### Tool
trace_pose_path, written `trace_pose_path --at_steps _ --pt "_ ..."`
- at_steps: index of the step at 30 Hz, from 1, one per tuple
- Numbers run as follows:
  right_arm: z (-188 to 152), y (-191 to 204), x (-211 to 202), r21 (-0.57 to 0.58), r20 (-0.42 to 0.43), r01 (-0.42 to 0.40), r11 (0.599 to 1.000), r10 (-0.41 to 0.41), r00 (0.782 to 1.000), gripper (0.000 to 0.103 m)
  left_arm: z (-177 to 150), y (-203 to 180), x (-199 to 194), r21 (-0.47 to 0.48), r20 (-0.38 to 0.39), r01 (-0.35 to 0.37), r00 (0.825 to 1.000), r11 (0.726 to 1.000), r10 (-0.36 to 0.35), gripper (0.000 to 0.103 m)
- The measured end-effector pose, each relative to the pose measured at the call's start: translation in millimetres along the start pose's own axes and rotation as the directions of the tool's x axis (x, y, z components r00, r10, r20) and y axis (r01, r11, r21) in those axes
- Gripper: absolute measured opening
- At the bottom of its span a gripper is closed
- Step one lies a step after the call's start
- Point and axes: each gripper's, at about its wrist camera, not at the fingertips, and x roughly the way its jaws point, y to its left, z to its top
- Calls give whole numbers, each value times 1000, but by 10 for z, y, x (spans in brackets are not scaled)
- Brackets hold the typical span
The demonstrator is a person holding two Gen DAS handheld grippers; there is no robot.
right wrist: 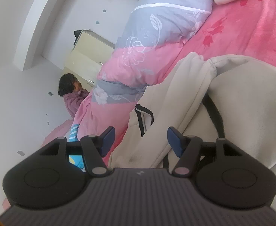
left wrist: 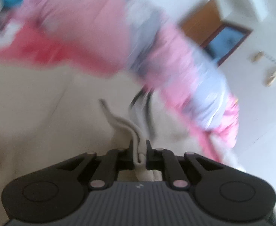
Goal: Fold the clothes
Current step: 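Pinch the folded sleeve edge with the left gripper and press it flat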
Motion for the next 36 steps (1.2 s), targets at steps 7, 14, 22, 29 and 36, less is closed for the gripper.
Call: trace_pose_path --at_steps 7,14,22,29,36 --pt "-2 -139 -2 34 13 5 999 -5 1000 61 -232 527 226 -125 -175 -147 977 981 124 9" --pt "-22 -152 41 23 5 22 999 -23 1000 61 -265 465 4 -101 -144 -158 979 982 142 9" --pt "-41 -102 67 -22 -11 54 998 -54 998 61 -276 522 -128 -116 -112 -179 980 977 166 9" --pt "-70 -95 94 -43 -16 80 996 -81 997 61 -189 633 -31 -73 -106 -210 974 975 202 9" --pt "-68 -118 117 -48 -18 85 995 -86 996 61 -190 587 -6 -49 -97 -189 978 981 184 9"
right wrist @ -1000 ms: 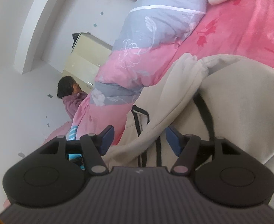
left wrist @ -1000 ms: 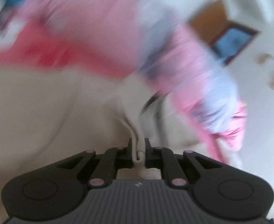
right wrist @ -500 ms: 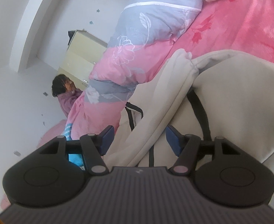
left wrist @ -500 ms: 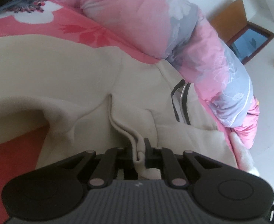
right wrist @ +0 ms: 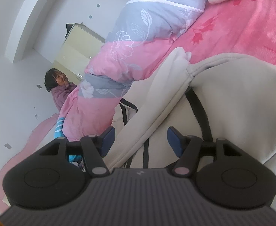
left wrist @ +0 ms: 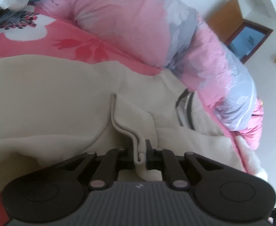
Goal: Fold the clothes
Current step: 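Pinch the folded sleeve edge with the left gripper and press it flat, then open the left gripper and lift it off the folded sleeve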
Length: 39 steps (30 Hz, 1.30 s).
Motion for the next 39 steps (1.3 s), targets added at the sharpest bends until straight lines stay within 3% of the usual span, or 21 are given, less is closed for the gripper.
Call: trace_pose_path --at_steps 12,15,23,27,29,32,36,39 --pt "5 -48 -5 20 4 -21 1000 21 1000 61 73 18 166 -20 -18 -3 1000 1000 3 9" --pt "3 -55 -7 22 4 -23 999 23 1000 61 52 26 90 -19 -42 -19 999 1000 18 14" --pt "-9 -42 10 9 3 -13 1000 13 1000 61 -25 -93 -329 66 28 -98 995 993 96 25" --pt "-10 -38 12 5 3 -8 1000 8 1000 61 38 -302 -459 127 101 -70 993 989 58 30" --pt "-21 -24 20 -5 2 0 1000 0 1000 61 52 -437 -378 158 96 -35 995 987 20 38" --pt "-22 22 27 -18 -6 29 999 -29 1000 61 36 -578 -143 190 74 -16 997 982 2 39" --pt "25 123 -29 -16 -31 100 995 -101 994 60 -37 -491 255 178 10 -94 996 980 94 37" --pt "138 345 -148 -91 -53 143 986 -148 988 60 -99 -360 292 155 22 -76 997 985 74 35"
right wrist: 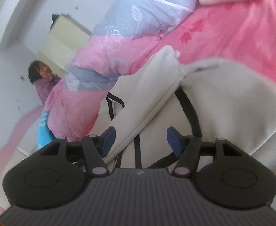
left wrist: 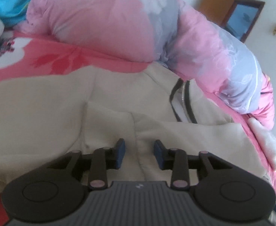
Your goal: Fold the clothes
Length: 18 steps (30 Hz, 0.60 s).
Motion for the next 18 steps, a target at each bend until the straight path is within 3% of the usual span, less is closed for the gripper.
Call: trace_pose_path --at_steps 2,4,6,8,12,14,18 --pt "124 176 -108 -128 8 23 992 -22 1000 60 -23 49 -2 -10 11 20 1000 1000 -20 35" --pt "260 375 -164 -314 42 95 944 -87 995 60 -52 75 0 -10 27 30 999 1000 -29 35" --pt "373 443 -90 -462 90 209 862 -189 978 59 -89 71 1 2 42 31 999 1000 -31 35" --pt "478 458 16 -578 144 314 753 -284 948 59 -100 83 -16 3 47 36 998 999 -36 35" --pt "605 271 304 -707 168 388 591 -393 904 54 -112 122 -18 -10 54 55 997 998 -54 35" --pt "634 172 438 -743 134 373 557 -421 897 49 -111 131 -23 -16 57 61 997 998 -60 35" --pt "642 106 560 -774 82 328 541 -428 900 44 -120 138 -25 -19 61 66 996 998 -64 35"
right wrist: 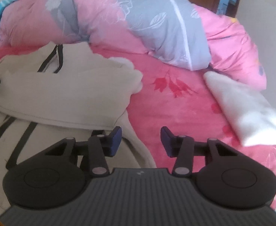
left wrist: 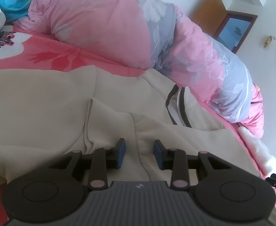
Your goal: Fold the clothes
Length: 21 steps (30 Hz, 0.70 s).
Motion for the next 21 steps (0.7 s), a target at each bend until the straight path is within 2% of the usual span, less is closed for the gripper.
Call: trace_pose_path --at_steps 3,8,16,18,21 --pt "-51 91 -23 -59 -6 -11 998 10 1000 44 -1 5 2 0 2 2 1000 1000 -2 35" --pt "-101 189 119 -165 -33 49 985 -55 998 44 -2 11 -7 -4 4 6 1000 1000 -6 35" --pt "-34 338 354 -214 -40 3 977 -12 999 33 2 25 -10 -6 7 10 1000 1000 -10 35" --pt "7 323 337 -178 -14 4 984 -6 1000 32 -1 28 -12 -7 8 11 1000 1000 -11 35" --pt "73 198 236 -37 57 -24 999 26 998 32 -2 27 -9 -7 8 11 1000 1000 -11 35"
